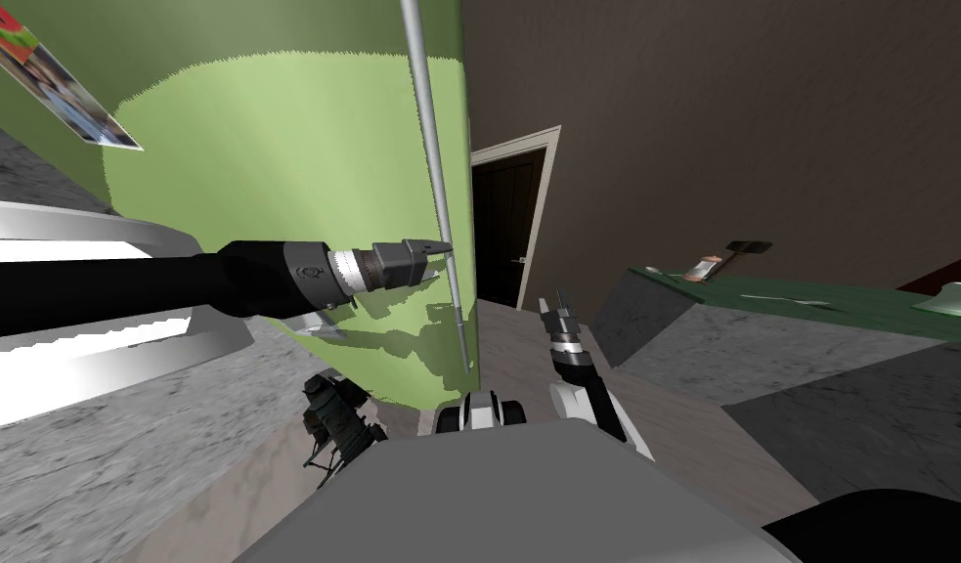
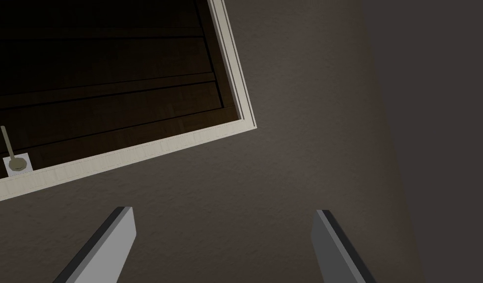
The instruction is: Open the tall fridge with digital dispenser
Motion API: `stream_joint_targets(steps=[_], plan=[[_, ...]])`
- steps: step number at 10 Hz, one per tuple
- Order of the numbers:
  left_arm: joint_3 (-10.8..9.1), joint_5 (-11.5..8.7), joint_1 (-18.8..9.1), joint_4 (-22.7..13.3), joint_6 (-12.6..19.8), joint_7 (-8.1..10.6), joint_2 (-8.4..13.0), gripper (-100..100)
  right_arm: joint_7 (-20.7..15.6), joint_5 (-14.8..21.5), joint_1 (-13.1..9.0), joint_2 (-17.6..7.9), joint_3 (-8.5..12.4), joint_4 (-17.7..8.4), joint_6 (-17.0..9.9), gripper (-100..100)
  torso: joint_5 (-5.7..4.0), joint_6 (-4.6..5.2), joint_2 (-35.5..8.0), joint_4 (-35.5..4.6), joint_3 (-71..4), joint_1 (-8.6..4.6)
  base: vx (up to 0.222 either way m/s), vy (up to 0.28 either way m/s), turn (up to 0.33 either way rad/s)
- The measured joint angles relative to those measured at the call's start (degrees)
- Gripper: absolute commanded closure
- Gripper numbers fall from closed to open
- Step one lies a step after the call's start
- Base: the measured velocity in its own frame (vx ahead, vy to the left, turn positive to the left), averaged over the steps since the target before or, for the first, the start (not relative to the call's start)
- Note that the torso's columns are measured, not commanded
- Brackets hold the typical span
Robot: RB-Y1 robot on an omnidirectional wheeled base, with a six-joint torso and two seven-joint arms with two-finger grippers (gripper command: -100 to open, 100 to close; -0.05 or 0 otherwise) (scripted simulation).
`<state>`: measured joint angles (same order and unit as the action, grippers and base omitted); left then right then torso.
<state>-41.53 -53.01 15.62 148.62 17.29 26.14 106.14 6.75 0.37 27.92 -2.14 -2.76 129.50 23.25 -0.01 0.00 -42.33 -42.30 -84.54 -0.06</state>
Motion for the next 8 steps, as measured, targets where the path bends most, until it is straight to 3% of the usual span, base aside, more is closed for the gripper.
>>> stream_joint_targets(steps=[2,3,8], plan=[[-1.00,-0.92,-0.61,-0.16,0.37,0.72,0.99,-100,0.00,0.00,0.00,0.00,0.00,0.00,0.00,0,0.01,0.00,0.02,0.00,-0.01,0.04,0.002,0.005,0.003],[-1.05,-1.03,-0.61,-0.18,0.39,0.65,1.00,0,0.00,0.00,0.00,0.00,0.00,0.00,0.00,0,0.01,0.00,0.03,0.01,-0.02,0.04,0.000,0.000,0.000],[-1.05,-1.02,-0.61,-0.17,0.39,0.66,1.00,0,0.00,0.00,0.00,0.00,0.00,0.00,0.00,0,0.01,0.00,0.04,0.01,-0.03,0.06,0.000,0.000,0.000]])
